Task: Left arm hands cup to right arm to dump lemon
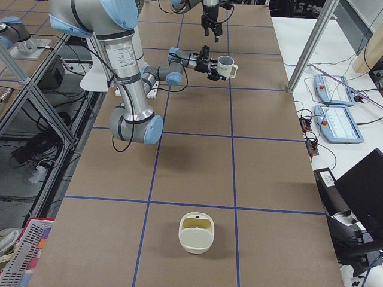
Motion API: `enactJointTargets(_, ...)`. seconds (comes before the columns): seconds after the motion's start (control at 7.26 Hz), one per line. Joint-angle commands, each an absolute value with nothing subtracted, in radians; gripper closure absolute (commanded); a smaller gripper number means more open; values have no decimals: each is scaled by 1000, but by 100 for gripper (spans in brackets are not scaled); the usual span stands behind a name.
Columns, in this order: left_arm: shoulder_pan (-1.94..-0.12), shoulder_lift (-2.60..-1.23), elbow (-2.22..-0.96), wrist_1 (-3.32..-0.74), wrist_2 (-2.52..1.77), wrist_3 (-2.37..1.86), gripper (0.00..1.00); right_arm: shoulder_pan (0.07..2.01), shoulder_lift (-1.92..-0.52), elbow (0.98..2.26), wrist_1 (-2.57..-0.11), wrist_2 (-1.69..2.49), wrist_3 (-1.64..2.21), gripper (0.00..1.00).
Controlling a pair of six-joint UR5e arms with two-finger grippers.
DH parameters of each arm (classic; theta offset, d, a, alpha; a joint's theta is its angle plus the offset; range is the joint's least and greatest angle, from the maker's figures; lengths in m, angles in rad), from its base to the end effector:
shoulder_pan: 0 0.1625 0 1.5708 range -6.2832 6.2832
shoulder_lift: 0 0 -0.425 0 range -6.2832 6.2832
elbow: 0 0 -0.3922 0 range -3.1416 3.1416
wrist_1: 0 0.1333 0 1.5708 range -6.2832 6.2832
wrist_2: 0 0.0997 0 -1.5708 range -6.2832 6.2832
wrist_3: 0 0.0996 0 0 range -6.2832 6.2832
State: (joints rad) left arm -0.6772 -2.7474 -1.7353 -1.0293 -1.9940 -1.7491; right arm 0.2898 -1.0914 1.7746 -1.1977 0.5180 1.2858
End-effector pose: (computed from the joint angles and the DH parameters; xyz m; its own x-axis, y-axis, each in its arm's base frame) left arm 0.4224 -0.4582 -0.0644 0.4740 -0.5886 -0.6549 0.4327 0.8035 -0.4089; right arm -0.5047 -0.3799 0.2295 0.6961 0.0623 0.7152 -0.6988 0.2875 0.6551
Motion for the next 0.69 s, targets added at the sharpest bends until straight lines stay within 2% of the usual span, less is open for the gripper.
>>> enactJointTargets(0.0,-701,-2786,-1650,-1037,-2046,-1743,0,240,-1083,1767,-1235,436,1270,70)
enactJointTargets(0.55,-674,-2812,-1585,-1104,-2057,-1651,1,212,-1081,1769,-1235,399,1270,70)
